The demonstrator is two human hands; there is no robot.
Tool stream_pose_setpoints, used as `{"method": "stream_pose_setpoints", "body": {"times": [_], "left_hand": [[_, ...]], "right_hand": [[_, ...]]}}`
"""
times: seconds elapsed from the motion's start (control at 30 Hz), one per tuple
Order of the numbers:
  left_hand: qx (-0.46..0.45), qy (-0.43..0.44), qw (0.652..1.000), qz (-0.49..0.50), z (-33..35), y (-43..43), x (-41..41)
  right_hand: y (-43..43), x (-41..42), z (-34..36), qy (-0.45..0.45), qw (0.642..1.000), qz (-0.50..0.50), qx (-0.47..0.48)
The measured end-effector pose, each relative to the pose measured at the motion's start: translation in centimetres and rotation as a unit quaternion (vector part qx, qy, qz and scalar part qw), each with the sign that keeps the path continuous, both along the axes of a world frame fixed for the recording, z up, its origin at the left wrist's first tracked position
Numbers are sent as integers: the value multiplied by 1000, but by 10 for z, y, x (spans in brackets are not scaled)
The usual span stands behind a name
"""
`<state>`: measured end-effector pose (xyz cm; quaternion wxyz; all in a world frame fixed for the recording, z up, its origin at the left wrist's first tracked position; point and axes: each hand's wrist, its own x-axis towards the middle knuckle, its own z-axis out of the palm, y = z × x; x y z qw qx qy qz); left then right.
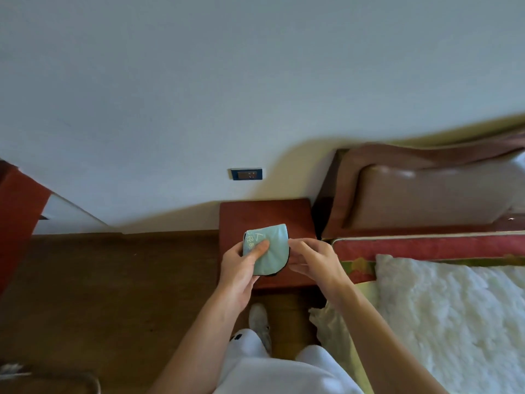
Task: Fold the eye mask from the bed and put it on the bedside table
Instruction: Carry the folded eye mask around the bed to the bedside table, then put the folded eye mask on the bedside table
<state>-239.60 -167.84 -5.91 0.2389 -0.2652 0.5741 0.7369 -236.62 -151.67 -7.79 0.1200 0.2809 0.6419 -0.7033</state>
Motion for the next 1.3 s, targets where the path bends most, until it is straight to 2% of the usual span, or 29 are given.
{"method": "stream_pose_setpoints", "body": {"times": [0.3, 0.83, 0.93, 1.0, 1.2, 1.3], "left_hand": [[3, -18, 1000, -23, -11, 5, -104], [1, -29, 1000, 10, -34, 37, -140], [9, -40, 999, 12, -48, 42, -142], [12, -50, 999, 6, -64, 45, -142], [-4, -78, 997, -2, -146, 55, -147], [-16, -98, 995, 13, -200, 57, -149]], "right_hand": [[-1, -92, -16, -22, 1000, -15, -10], [36, -139, -31, -49, 999, 18, 11], [43, -141, -43, -52, 996, 36, 63], [49, -142, -55, -48, 988, 60, 136], [60, -141, -118, -36, 944, 145, 294], [61, -138, -171, -19, 905, 211, 369]]}}
